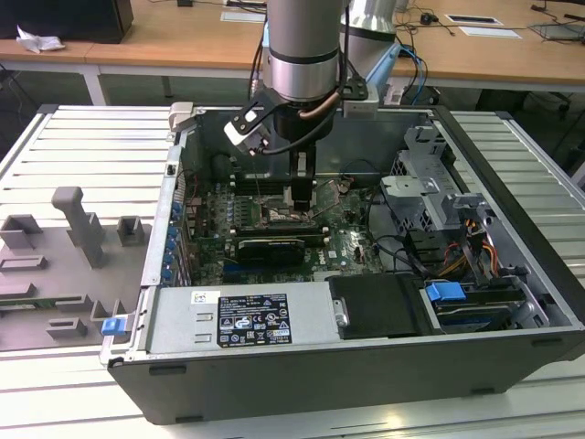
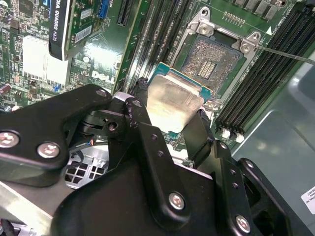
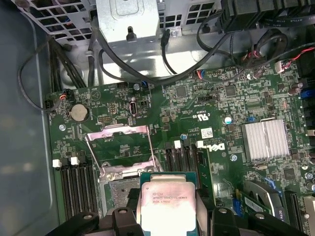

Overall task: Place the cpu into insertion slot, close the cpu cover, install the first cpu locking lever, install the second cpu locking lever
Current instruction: 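Place the cpu into insertion slot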

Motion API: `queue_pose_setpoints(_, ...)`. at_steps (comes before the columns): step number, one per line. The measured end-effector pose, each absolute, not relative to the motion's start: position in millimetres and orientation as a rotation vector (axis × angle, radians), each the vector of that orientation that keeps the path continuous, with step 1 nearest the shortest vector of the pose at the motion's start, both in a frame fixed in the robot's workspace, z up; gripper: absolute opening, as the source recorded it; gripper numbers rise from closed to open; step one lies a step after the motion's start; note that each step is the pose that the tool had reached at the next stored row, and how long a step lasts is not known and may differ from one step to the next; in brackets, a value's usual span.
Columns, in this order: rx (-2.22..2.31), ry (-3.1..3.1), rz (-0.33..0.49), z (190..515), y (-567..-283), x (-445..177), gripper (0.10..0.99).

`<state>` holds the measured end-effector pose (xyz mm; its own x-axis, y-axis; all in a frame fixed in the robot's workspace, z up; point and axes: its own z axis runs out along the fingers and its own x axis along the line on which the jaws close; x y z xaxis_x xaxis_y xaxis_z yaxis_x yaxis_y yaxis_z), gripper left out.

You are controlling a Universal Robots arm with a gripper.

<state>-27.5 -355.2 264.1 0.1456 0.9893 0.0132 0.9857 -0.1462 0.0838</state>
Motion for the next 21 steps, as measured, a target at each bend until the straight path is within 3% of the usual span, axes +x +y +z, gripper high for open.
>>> queue_pose_setpoints(21,2.280,2.080,0.103,245.5,-340.9,-32.5,0.533)
